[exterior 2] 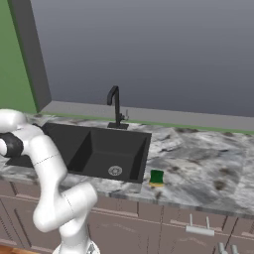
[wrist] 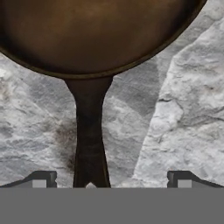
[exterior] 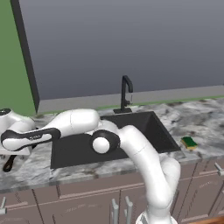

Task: Pick the pan and sponge and place them into the sink. Then turn on the water.

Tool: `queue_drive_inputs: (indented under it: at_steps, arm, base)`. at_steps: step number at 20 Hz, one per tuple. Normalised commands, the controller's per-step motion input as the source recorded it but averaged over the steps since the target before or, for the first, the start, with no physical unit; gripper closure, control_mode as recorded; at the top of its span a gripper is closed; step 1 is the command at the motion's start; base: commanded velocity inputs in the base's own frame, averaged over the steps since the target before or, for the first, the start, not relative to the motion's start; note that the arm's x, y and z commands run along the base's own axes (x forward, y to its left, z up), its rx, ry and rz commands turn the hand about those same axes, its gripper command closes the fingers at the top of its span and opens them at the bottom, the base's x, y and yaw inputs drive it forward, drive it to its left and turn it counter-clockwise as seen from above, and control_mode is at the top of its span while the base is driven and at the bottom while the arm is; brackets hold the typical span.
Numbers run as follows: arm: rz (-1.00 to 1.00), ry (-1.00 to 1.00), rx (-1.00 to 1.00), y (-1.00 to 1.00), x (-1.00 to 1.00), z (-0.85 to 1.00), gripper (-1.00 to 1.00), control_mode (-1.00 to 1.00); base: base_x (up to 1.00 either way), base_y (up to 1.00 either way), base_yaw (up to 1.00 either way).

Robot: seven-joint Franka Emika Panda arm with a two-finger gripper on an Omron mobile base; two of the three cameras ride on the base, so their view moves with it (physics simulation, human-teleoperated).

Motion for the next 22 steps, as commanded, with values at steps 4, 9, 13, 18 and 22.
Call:
queue_drive_inputs:
  at_steps: [4,9,13,18,22]
  arm:
    - [0.00,0.00,0.00,0.14,0.14,-0.14,-1.00,-1.00]
    - [0.00,0.00,0.00,0.16,0.15,-0.15,-1.00,-1.00]
    - [0.00,0.05,-0.01,0.22,0.15,-0.12,-1.00,-1.00]
    - [0.00,0.06,-0.04,0.16,0.10,-0.12,-1.00,-1.00]
    - [0.00,0.06,-0.05,0.17,0.09,-0.13,1.00,-1.00]
  base:
    - [0.00,0.00,0.00]
    - [0.00,0.00,0.00]
    - [0.00,0.00,0.00]
    - [0.00,0.00,0.00]
    - [0.00,0.00,0.00]
